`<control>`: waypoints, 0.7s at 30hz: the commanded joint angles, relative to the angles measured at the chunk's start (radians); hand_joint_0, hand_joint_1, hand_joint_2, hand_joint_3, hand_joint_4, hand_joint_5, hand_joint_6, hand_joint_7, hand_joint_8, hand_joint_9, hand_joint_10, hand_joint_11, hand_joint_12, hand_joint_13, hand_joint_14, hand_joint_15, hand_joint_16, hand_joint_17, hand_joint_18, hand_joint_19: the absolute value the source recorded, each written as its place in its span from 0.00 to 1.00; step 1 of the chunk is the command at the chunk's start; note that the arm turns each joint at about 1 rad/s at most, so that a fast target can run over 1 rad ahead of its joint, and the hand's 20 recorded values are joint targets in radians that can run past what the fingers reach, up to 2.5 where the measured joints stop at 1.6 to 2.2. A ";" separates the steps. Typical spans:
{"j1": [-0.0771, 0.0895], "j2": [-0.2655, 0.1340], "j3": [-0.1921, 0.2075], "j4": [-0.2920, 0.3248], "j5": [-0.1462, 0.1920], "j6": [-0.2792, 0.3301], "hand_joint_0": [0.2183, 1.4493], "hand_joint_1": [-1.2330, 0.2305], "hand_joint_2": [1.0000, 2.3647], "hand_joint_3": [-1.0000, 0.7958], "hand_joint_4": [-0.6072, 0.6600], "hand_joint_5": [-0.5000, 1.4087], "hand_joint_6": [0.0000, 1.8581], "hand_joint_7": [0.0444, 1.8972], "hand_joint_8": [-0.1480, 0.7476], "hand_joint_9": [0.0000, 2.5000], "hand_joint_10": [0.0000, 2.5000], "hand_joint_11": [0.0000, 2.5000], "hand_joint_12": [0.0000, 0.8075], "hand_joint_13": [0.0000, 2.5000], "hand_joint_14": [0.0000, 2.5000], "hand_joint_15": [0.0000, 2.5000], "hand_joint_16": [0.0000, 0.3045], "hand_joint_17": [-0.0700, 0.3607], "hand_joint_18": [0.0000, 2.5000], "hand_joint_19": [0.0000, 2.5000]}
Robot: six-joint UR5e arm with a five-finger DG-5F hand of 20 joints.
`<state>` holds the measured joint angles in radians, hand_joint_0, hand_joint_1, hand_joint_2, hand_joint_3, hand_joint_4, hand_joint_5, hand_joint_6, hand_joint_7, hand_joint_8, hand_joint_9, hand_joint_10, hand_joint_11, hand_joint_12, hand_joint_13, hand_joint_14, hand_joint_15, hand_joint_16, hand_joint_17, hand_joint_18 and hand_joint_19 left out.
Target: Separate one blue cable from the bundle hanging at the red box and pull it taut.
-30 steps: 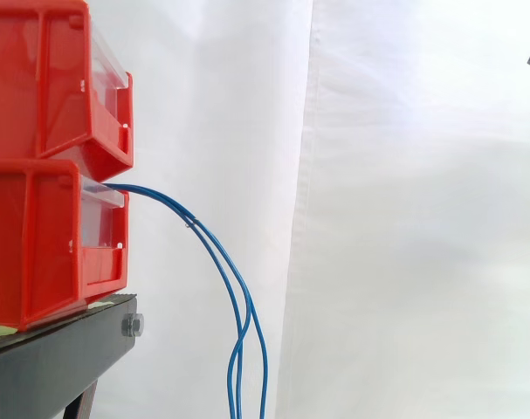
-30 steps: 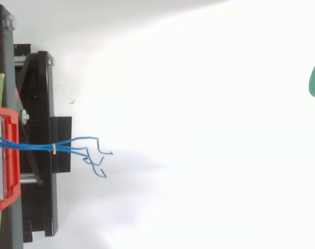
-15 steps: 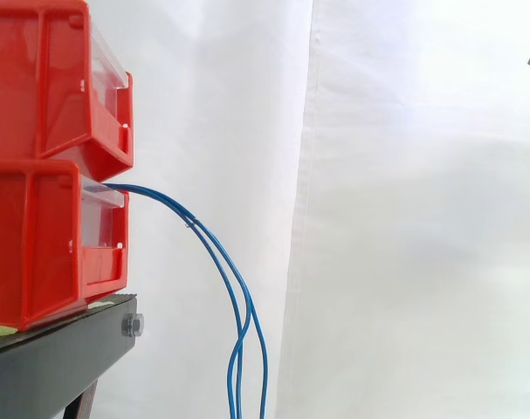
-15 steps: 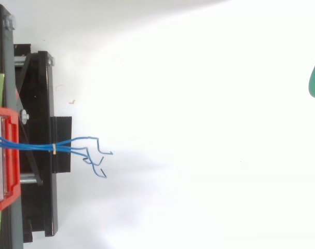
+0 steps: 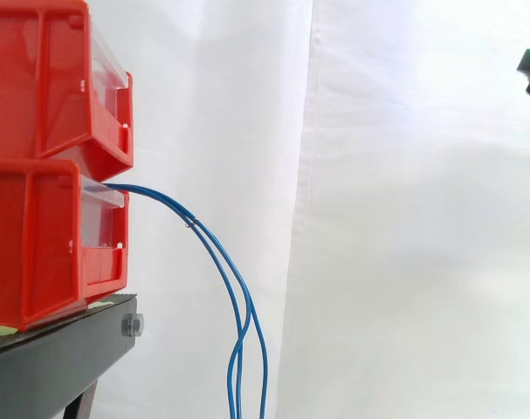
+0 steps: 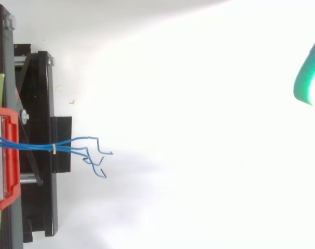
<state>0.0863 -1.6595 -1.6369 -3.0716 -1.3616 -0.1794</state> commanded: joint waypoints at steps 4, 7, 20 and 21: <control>0.009 -0.043 0.009 0.053 0.032 -0.006 0.30 0.42 0.00 0.33 0.68 0.16 0.27 0.46 0.50 0.28 0.01 0.19 0.47 0.29 0.01 0.21 0.16 0.42 0.26 0.21; 0.015 -0.062 0.017 0.063 0.061 -0.014 0.30 0.42 0.01 0.33 0.68 0.16 0.27 0.46 0.50 0.28 0.01 0.19 0.47 0.29 0.01 0.21 0.16 0.41 0.26 0.21; 0.032 -0.192 0.025 0.221 0.110 -0.017 0.30 0.42 0.01 0.33 0.69 0.16 0.27 0.46 0.50 0.28 0.01 0.19 0.47 0.29 0.01 0.21 0.16 0.41 0.26 0.21; 0.033 -0.198 0.025 0.229 0.113 -0.020 0.30 0.42 0.01 0.33 0.68 0.16 0.27 0.46 0.50 0.28 0.01 0.19 0.47 0.29 0.01 0.21 0.16 0.41 0.26 0.21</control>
<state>0.1170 -1.8347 -1.6126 -2.8722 -1.2554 -0.1978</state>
